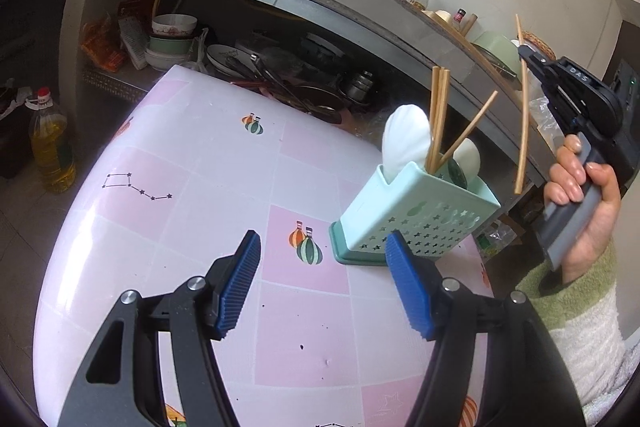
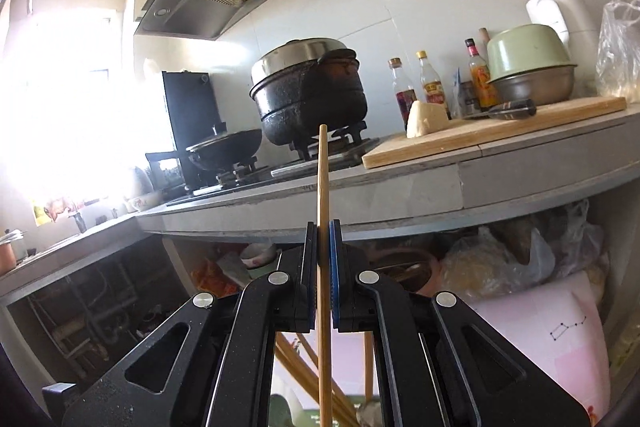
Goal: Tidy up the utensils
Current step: 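Lower the held chopstick into the green holder with the right tool and release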
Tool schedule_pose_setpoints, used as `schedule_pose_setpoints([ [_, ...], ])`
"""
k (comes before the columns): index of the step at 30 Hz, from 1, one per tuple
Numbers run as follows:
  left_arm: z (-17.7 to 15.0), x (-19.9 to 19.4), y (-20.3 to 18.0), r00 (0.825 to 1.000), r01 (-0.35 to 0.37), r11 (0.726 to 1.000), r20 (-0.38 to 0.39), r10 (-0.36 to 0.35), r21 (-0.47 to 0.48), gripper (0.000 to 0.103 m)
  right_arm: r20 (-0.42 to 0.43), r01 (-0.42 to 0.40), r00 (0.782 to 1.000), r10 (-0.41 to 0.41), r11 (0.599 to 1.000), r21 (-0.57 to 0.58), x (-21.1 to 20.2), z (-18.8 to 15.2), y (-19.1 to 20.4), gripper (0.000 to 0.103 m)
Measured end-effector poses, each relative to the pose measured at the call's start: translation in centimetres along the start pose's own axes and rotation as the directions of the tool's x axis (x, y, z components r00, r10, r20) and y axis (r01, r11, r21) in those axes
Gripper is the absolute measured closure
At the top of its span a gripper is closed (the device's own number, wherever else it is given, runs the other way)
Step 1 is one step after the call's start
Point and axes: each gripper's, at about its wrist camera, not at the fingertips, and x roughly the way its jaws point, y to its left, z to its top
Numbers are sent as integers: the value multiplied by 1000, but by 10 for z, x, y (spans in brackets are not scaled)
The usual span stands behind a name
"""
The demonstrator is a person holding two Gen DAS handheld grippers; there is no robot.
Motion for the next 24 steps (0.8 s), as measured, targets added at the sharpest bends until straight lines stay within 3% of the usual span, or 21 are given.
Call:
schedule_pose_setpoints([
  [10, 3, -1, 20, 1000, -27, 999, 12, 27, -43, 40, -73, 80, 993, -89, 990, -116, 53, -24, 11, 99],
  [15, 3, 1, 24, 1000, -24, 998, 8, 24, -51, 40, -51, 111, 991, -121, 980, -164, 52, -28, 10, 98],
  [24, 5, 2, 23, 1000, -22, 998, 10, 23, -51, 40, -44, 98, 993, -113, 960, -264, 38, -35, 19, 98],
])
